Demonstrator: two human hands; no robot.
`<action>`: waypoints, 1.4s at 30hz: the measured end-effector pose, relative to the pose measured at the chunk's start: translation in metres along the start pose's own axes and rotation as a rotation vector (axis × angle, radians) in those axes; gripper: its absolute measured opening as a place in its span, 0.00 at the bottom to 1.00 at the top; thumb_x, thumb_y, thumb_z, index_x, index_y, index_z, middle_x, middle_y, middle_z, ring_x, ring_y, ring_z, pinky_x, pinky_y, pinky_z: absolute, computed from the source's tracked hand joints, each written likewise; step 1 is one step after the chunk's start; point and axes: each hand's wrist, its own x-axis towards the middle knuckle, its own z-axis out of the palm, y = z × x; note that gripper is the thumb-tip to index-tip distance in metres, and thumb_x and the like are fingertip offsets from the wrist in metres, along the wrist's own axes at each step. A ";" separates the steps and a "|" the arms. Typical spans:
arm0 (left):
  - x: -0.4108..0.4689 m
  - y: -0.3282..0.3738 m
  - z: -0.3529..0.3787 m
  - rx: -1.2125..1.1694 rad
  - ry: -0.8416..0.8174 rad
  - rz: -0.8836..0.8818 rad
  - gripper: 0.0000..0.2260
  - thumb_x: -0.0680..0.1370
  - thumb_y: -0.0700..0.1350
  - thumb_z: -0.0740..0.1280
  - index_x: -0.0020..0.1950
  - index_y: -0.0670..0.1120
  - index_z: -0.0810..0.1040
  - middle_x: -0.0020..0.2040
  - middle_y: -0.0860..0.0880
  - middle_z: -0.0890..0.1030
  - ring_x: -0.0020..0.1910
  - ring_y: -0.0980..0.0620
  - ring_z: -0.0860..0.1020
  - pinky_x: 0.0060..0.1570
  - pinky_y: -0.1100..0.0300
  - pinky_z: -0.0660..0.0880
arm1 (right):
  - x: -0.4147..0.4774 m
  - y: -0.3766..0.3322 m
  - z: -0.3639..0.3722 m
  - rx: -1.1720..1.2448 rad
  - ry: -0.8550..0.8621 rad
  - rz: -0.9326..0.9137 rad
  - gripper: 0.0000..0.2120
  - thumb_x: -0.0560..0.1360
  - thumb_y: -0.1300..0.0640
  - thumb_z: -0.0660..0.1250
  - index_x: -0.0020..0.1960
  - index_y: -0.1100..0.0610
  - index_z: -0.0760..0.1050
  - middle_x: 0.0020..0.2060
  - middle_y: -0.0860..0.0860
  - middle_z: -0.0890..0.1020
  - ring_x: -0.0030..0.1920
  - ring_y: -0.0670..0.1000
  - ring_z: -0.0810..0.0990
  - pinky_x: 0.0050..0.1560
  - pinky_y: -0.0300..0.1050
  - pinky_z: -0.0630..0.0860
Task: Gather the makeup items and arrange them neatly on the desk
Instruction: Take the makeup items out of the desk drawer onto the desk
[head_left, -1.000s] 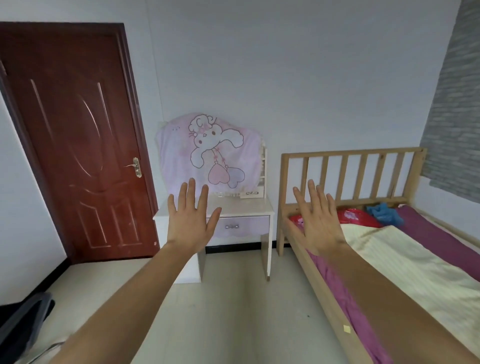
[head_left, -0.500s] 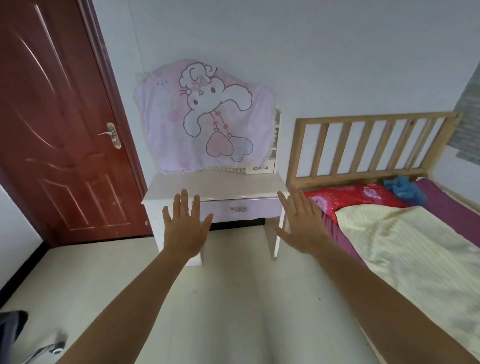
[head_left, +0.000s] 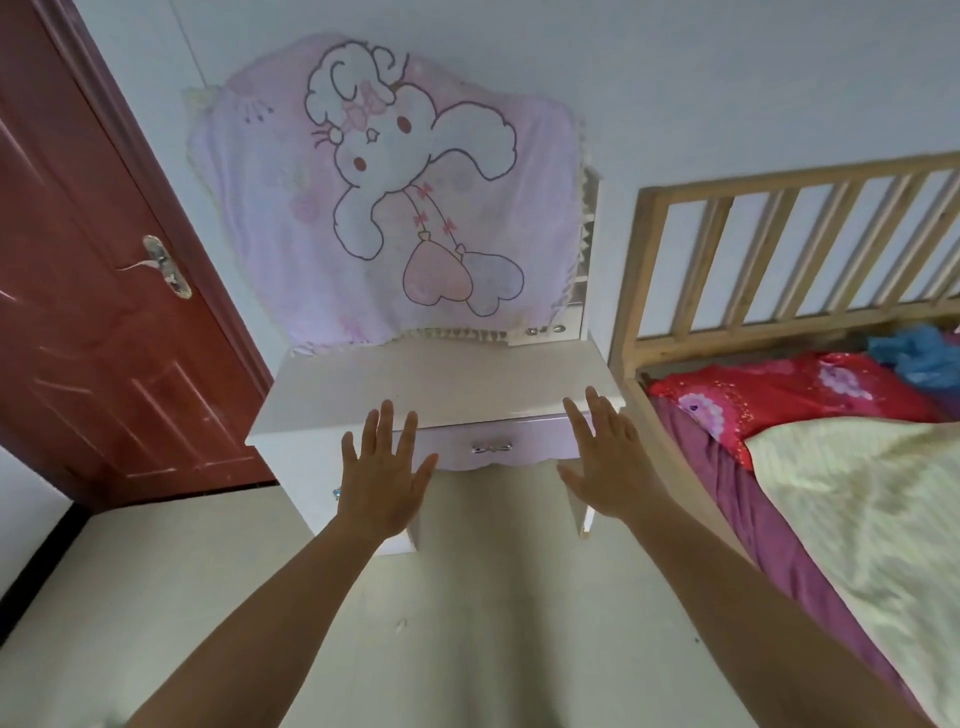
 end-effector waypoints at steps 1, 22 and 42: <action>0.019 -0.001 0.005 0.008 -0.006 -0.003 0.32 0.80 0.63 0.42 0.79 0.47 0.58 0.79 0.40 0.55 0.78 0.39 0.57 0.71 0.36 0.59 | 0.023 0.005 0.005 0.002 -0.013 -0.004 0.44 0.73 0.41 0.68 0.80 0.56 0.53 0.78 0.63 0.57 0.77 0.64 0.60 0.73 0.60 0.62; 0.266 -0.069 0.254 -0.101 -0.328 0.165 0.31 0.80 0.60 0.48 0.78 0.44 0.61 0.79 0.37 0.57 0.76 0.37 0.58 0.70 0.35 0.61 | 0.249 -0.036 0.216 0.193 -0.638 0.180 0.31 0.80 0.47 0.61 0.79 0.55 0.55 0.74 0.54 0.64 0.75 0.55 0.61 0.68 0.52 0.68; 0.274 -0.086 0.415 0.040 -0.099 0.205 0.51 0.72 0.64 0.68 0.79 0.43 0.40 0.76 0.34 0.47 0.75 0.32 0.48 0.66 0.32 0.29 | 0.292 -0.071 0.402 0.342 -0.546 0.351 0.24 0.74 0.52 0.67 0.68 0.57 0.68 0.64 0.57 0.70 0.60 0.60 0.72 0.54 0.53 0.74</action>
